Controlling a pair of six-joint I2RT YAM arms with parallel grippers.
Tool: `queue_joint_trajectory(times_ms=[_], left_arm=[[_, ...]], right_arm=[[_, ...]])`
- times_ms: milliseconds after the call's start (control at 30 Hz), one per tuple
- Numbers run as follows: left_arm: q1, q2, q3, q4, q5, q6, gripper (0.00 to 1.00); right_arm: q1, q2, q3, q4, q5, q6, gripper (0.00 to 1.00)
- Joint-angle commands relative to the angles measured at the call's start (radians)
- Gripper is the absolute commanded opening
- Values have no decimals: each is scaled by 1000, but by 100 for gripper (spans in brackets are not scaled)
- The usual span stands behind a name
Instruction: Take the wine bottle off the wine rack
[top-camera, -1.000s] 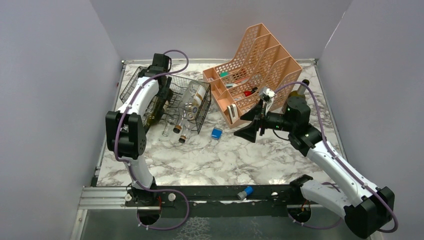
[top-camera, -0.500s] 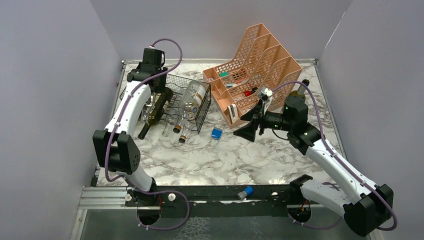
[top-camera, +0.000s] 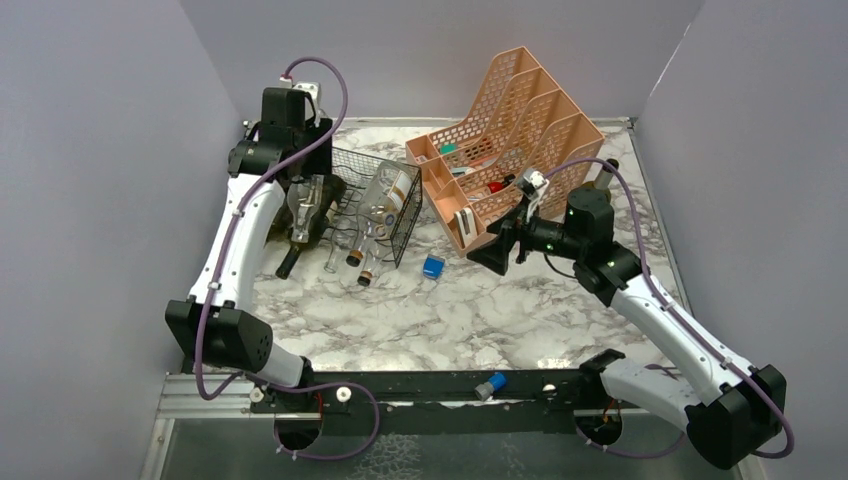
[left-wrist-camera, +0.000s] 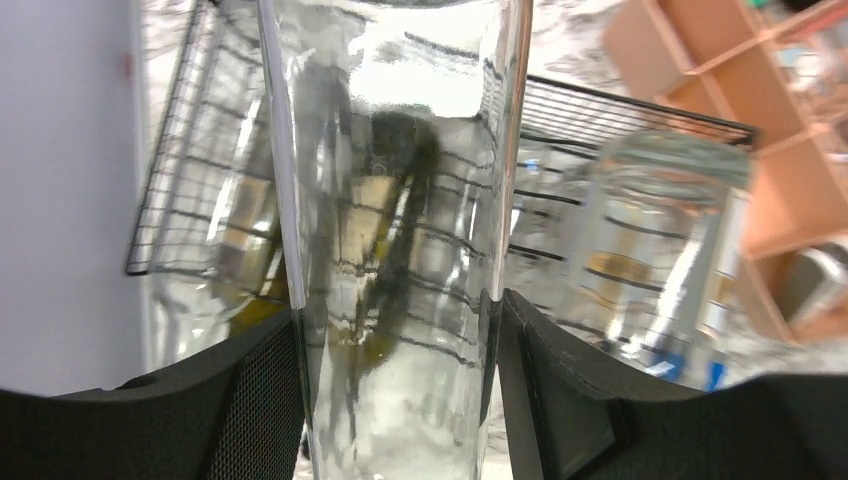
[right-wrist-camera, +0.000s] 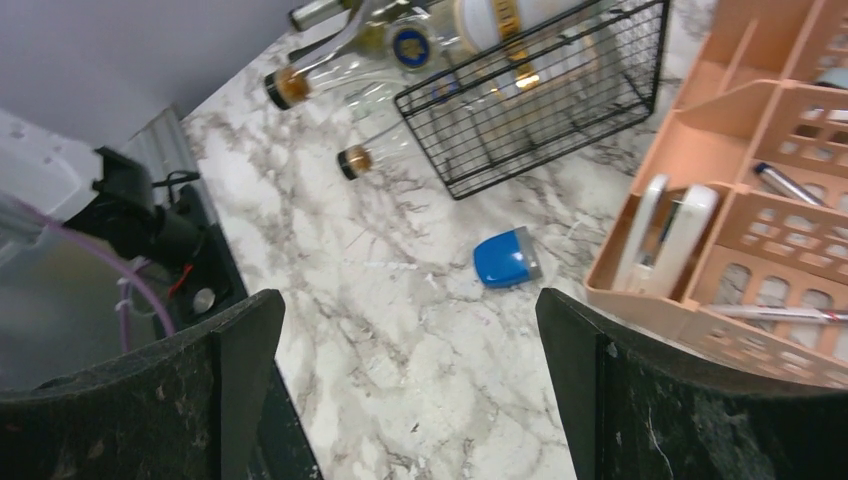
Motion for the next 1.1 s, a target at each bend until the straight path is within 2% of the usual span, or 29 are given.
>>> queue_joint_trajectory(times_ms=[0, 167, 267, 367, 533, 600, 700, 767, 800, 867, 933, 1067], left_arm=[[-1, -73, 78, 13, 258, -96, 27], [-1, -86, 25, 117, 601, -222, 27], [-13, -104, -84, 271, 806, -357, 27], [-44, -124, -211, 475, 970, -521, 26], [-181, -141, -285, 669, 963, -678, 27], [-227, -135, -339, 739, 975, -740, 27], [-252, -137, -409, 842, 986, -844, 27], [-251, -153, -478, 941, 979, -978, 27], [-251, -165, -516, 1013, 975, -1052, 27], [-250, -174, -580, 1161, 975, -1194, 28], [-250, -169, -589, 1194, 967, -1267, 28], [-251, -160, -562, 1195, 964, -1340, 29]], right_arm=[[6, -29, 33, -21, 218, -24, 100], [6, -76, -46, 105, 308, -48, 100], [7, -139, -114, 226, 323, -52, 100], [6, -150, -96, 243, 283, -58, 100], [6, -142, -61, 278, 266, -69, 100], [6, -137, -76, 342, 268, -87, 100], [7, -120, -85, 426, 121, -235, 100], [7, -105, -85, 475, -24, -330, 100], [7, -101, -86, 492, -105, -407, 100], [18, -97, -71, 427, -276, -669, 100], [29, -103, -81, 403, -272, -869, 100], [39, -58, -34, 339, -259, -1165, 100]])
